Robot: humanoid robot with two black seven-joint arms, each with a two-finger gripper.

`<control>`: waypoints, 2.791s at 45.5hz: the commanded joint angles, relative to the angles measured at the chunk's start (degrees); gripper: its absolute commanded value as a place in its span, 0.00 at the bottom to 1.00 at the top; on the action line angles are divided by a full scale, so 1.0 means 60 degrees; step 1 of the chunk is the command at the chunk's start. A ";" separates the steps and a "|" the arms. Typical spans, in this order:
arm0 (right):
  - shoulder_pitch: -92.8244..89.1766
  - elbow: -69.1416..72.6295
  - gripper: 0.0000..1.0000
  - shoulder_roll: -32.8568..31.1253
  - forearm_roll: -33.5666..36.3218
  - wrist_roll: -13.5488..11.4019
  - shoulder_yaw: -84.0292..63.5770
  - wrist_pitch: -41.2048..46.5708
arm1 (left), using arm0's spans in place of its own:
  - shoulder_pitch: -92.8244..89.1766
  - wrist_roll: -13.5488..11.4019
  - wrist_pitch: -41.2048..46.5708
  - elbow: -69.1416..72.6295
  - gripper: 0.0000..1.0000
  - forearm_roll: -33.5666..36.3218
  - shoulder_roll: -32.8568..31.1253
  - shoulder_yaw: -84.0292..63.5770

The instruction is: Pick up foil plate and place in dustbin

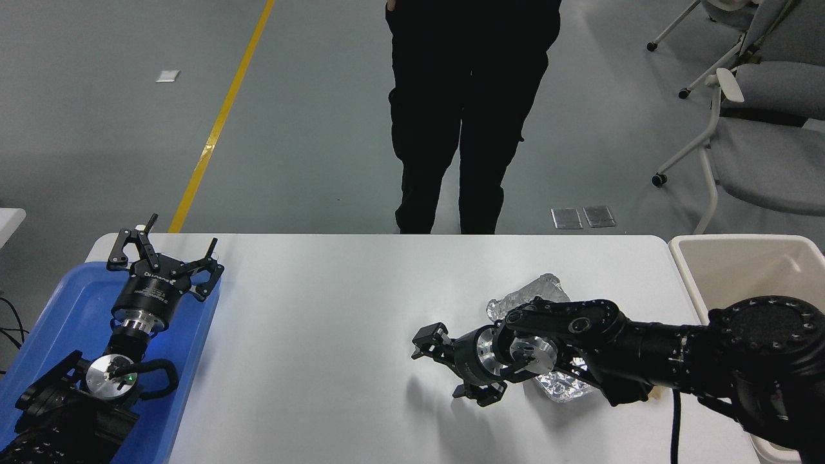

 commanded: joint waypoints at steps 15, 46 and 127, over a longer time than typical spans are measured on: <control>-0.0011 -0.0031 1.00 0.0000 -0.0004 -0.0005 0.0000 -0.0015 | 0.0000 0.0000 0.0000 0.0000 0.99 0.0000 -0.0011 -0.0013; 0.0003 -0.0002 1.00 0.0000 0.0010 0.0010 0.0088 -0.0059 | 0.0000 0.0000 0.0000 0.0000 0.99 0.0000 -0.0011 0.0002; 0.9391 0.4128 1.00 -0.1289 0.2896 -0.0151 -0.8451 0.2490 | 0.0001 0.0000 0.0000 0.0000 0.99 0.0000 0.0004 0.0002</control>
